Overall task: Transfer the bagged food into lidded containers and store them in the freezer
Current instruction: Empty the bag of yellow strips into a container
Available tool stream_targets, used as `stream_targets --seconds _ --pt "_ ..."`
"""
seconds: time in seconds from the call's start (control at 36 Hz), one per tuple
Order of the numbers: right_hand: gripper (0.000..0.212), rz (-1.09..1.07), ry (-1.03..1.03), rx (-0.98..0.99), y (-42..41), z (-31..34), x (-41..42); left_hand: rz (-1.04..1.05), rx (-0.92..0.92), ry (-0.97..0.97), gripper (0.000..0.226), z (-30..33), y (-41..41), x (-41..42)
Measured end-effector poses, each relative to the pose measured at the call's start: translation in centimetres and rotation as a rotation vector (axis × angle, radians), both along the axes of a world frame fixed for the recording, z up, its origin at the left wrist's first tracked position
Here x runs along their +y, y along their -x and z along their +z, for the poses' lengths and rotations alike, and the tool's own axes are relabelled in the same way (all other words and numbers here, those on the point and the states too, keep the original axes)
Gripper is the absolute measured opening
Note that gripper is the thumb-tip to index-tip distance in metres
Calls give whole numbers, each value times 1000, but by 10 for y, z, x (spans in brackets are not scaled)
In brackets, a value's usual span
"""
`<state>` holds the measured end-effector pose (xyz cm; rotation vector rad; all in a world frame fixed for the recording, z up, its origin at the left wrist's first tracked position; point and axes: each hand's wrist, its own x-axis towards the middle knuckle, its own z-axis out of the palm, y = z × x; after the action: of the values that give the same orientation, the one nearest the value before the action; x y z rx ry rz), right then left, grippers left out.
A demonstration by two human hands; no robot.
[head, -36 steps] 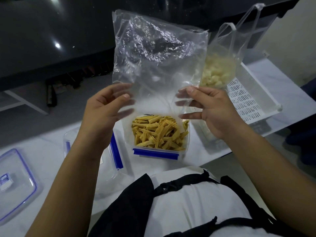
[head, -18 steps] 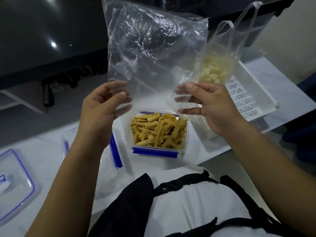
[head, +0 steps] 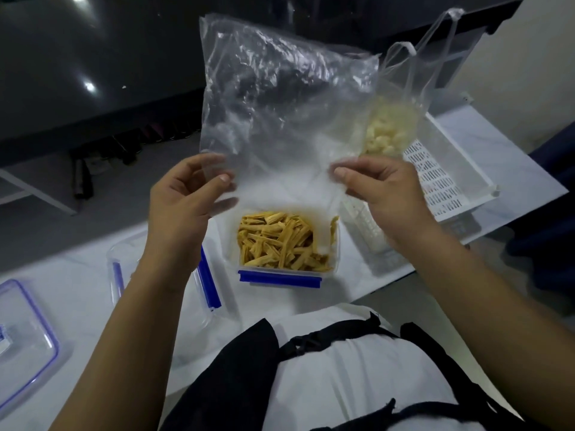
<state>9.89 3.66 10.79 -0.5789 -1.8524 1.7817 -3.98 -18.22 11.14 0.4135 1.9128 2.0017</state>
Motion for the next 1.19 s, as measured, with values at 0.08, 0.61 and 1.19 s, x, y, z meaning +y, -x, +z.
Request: stream_targets --seconds 0.08,0.61,1.19 --pt "15 -47 -18 38 -6 -3 -2 -4 0 6 22 -4 0 1" --pt "16 -260 95 10 -40 -17 -5 -181 123 -22 37 4 6 22" --pt "60 -448 -122 -76 -124 -14 -9 -852 389 -20 39 33 -41 143"
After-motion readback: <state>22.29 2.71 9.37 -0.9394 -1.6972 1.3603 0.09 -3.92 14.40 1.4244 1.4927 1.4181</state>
